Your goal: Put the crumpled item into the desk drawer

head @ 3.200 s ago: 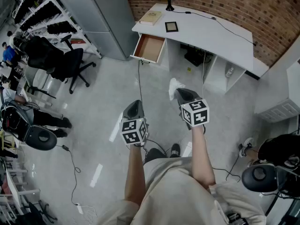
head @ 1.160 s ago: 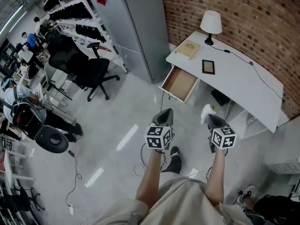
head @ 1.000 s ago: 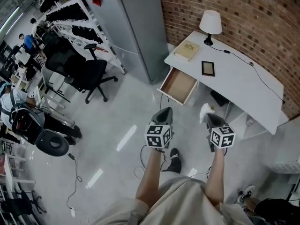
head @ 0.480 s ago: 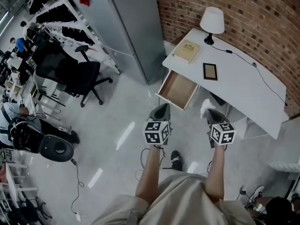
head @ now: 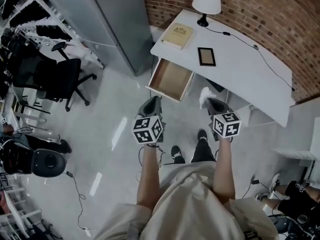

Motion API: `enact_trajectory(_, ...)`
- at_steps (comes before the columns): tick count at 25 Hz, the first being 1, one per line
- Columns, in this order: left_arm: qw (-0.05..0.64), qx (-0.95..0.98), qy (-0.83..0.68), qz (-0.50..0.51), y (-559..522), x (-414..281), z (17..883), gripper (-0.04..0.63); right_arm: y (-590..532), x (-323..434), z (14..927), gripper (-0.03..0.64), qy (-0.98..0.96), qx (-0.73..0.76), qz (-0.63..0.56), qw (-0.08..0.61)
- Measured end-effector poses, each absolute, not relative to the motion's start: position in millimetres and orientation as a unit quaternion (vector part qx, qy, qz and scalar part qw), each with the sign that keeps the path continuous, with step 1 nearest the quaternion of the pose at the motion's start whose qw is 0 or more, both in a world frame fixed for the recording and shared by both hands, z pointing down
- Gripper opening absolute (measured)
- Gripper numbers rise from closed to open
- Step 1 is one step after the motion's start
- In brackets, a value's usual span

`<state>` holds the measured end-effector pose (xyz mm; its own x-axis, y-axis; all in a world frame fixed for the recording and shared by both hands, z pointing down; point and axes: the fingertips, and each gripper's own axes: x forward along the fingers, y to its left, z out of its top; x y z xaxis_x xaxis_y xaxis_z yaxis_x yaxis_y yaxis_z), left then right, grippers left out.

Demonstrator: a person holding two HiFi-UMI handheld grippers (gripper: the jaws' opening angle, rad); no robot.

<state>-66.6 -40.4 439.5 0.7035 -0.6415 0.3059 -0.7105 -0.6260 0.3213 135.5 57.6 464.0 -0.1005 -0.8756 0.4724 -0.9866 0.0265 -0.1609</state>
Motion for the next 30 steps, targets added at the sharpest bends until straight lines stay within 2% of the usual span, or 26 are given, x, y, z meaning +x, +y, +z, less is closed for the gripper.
enact_trajectory(13,0.211,0.878,-0.421,0.084,-96,-69,449,0.017,-36,109,478,0.025,-0.757,0.596,0.225,0.148)
enact_trajectory(30,0.182,0.857,-0.469,0.112,-198,-10,450,0.017,-165,146,487,0.025,-0.795,0.542,0.208,0.175)
